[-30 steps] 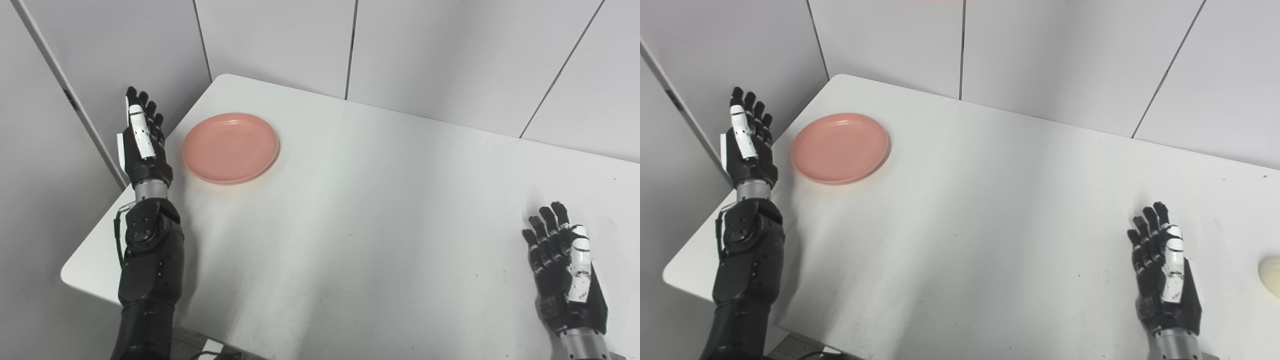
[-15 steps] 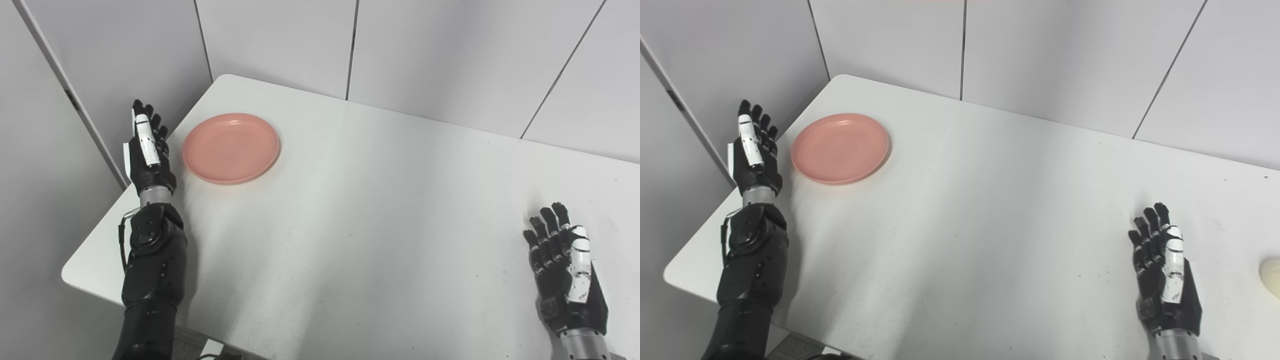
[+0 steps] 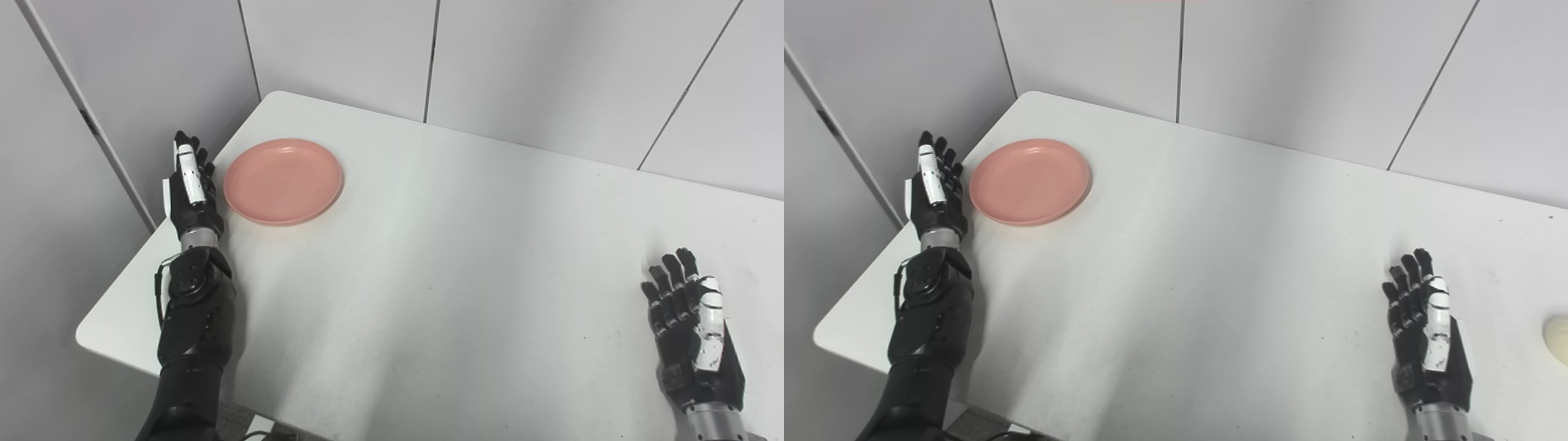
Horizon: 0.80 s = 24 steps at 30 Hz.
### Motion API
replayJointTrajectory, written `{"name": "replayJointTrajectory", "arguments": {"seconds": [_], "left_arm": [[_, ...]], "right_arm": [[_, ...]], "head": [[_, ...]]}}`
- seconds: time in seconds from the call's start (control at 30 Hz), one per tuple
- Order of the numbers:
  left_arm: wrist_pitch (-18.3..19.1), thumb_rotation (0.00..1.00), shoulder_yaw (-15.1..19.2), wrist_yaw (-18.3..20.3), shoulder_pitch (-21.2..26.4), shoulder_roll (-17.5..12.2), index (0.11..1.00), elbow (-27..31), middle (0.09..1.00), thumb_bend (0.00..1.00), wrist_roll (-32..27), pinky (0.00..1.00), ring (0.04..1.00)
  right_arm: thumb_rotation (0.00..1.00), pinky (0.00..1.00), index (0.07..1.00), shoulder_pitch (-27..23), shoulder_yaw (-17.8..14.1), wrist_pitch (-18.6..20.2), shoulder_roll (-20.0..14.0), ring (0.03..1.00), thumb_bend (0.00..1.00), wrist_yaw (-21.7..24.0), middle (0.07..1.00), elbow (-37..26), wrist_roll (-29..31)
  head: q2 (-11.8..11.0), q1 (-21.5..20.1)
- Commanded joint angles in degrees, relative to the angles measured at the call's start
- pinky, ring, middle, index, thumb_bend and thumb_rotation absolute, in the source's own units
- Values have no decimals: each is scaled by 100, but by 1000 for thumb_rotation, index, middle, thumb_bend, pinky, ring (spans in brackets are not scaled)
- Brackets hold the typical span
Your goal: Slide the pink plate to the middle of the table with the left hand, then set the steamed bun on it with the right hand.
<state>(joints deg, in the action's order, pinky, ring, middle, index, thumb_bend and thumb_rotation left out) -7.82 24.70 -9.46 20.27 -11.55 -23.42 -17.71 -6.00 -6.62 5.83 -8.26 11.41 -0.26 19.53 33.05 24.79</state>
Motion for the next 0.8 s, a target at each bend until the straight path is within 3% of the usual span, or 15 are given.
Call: {"name": "replayJointTrajectory", "arguments": {"seconds": [0.0, 0.43, 0.77], "left_arm": [[16, 1000, -113, 163, 126, -58, 988, -141, 973, 415, 4, 1000, 975], [133, 1000, -628, 404, 276, 103, 975, -548, 958, 394, 93, 978, 964], [355, 1000, -1052, 605, 280, 195, 958, -637, 947, 410, 279, 965, 951]], "right_arm": [[1000, 1000, 1000, 78, -11, 157, 10, 1000, 85, -45, 1000, 2, 11], [1000, 1000, 1000, 94, 20, 210, 40, 1000, 102, -103, 1000, -50, -15], [1000, 1000, 1000, 108, 73, 51, 71, 1000, 90, -74, 1000, 42, -56]], "head": [[11, -13], [50, -122], [113, -430]]}}
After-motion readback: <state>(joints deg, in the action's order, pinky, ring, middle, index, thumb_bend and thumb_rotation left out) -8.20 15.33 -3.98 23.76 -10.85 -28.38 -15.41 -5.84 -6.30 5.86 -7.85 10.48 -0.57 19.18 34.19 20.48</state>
